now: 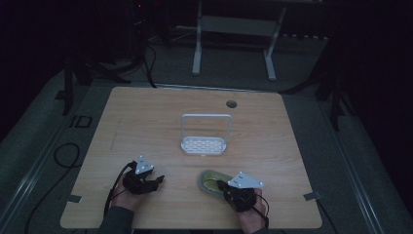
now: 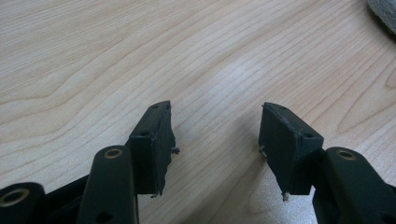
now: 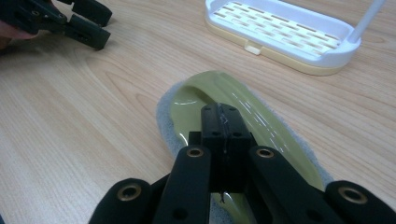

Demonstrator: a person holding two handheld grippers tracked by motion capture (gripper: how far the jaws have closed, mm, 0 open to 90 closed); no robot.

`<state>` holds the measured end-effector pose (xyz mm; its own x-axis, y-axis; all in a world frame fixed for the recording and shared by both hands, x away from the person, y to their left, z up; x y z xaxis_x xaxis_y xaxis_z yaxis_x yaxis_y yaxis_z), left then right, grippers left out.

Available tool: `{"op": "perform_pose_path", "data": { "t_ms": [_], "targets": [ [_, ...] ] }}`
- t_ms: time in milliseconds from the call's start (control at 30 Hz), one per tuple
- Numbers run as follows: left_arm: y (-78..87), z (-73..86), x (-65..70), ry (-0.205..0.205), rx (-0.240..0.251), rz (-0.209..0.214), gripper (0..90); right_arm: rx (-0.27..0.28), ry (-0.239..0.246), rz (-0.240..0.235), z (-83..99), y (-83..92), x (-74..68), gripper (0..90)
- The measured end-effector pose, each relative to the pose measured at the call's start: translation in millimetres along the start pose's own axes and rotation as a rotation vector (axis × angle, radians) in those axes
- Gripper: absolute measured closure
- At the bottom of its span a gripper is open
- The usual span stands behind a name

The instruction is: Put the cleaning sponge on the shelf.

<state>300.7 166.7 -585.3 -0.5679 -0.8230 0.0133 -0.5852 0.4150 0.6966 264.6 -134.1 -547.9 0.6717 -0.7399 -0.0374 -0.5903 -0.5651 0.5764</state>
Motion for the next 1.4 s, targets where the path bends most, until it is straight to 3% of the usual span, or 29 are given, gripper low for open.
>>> {"op": "perform_pose_path", "data": {
  "t_ms": [300, 467, 500, 700, 833, 1100, 1400],
  "targets": [
    [-0.5, -0.2, -0.6, 0.002, 0.004, 0.003, 44.7, 0.006, 0.012, -0.044, -8.7, 10.7, 2.5, 89.8],
    [-0.5, -0.2, -0.3, 0.001, 0.004, 0.001, 44.6, 0.012, 0.007, -0.058, -15.6, 18.6, 11.0, 88.8],
    [-0.6, -0.1, 0.0, 0.001, 0.005, 0.001, 44.4, 0.012, 0.007, -0.062, -19.4, 23.0, 18.7, 85.8],
    [-0.6, -0.1, -0.1, 0.001, 0.006, 0.002, 44.4, -0.008, 0.023, -0.078, -26.6, 27.2, 29.9, 77.2],
    [-0.6, -0.2, 0.0, 0.0, 0.005, 0.001, 44.3, -0.031, 0.039, -0.09, -30.8, 26.8, 33.9, 72.3],
    [-0.7, -0.1, 0.2, -0.001, 0.005, 0.002, 43.7, -0.134, 0.12, -0.125, -39.0, 18.4, 37.1, 62.7],
    [-0.8, -0.2, 0.5, -0.001, 0.005, 0.002, 43.3, -0.232, 0.179, -0.154, -41.6, 8.4, 35.8, 59.0]
  ]
}}
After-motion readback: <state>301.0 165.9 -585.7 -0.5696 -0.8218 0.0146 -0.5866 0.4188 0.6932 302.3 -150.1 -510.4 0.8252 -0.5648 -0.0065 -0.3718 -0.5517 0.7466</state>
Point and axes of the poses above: each handheld gripper's, and its own axes: y roughly backward along the jaws, z roughly out of its underside, x roughly to its right, the point moved 4 cm from there along -y, roughly forward along the jaws, and after that the axes turned 1 degree about x, right-handed, at the moved point
